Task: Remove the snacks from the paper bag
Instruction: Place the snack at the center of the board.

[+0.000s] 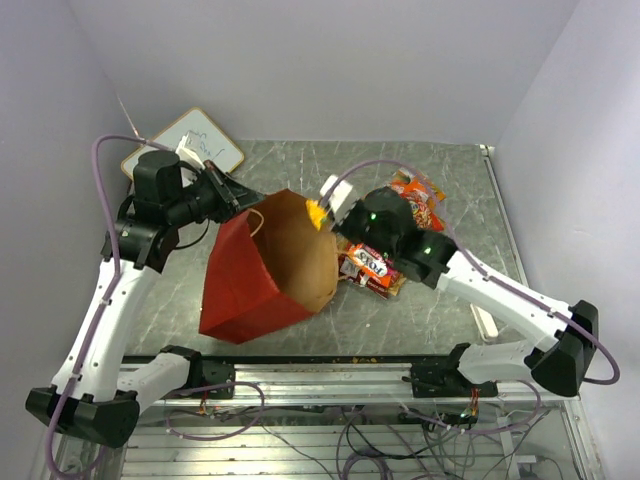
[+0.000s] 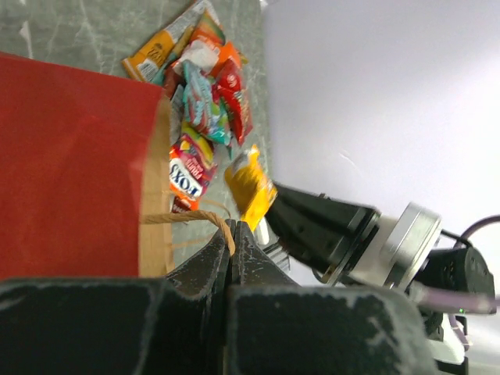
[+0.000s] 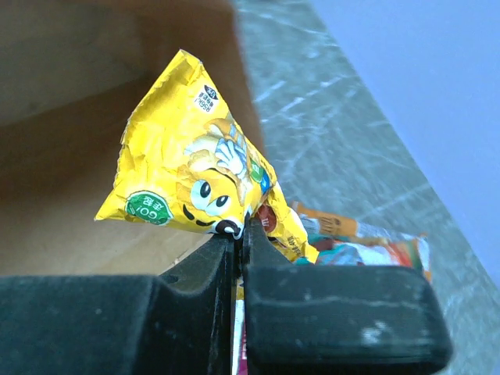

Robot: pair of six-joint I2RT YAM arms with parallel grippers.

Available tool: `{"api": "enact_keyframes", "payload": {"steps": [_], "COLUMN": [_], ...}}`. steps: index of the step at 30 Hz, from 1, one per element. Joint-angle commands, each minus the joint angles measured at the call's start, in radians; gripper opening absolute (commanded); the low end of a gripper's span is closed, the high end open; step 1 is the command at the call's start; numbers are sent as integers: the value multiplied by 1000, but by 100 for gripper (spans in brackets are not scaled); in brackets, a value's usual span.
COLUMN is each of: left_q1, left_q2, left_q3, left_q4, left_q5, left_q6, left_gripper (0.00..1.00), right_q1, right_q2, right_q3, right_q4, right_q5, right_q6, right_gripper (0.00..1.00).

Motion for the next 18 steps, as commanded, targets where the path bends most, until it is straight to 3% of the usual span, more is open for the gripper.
{"api": "enact_keyframes", "payload": {"steps": [1, 6, 10, 18], "left_q1": [-2, -2, -2, 30], "left_q2": [35, 62, 70, -14], "left_q3": [62, 87, 92, 37], "left_q4": [139, 204, 167, -170], "left_q5": [63, 83, 74, -135], "left_q6": [-56, -87, -44, 117], "left_gripper": [7, 7, 7, 7], "right_q1": [-114, -213, -300, -428], "right_q2": [-19, 4, 22, 67], "right_q3": [96, 163, 208, 231], "right_q4": [3, -44, -110, -299], "right_q5": [67, 162, 201, 140], "right_q6": [152, 242, 302, 326], "right_gripper": [0, 0, 0, 0]}}
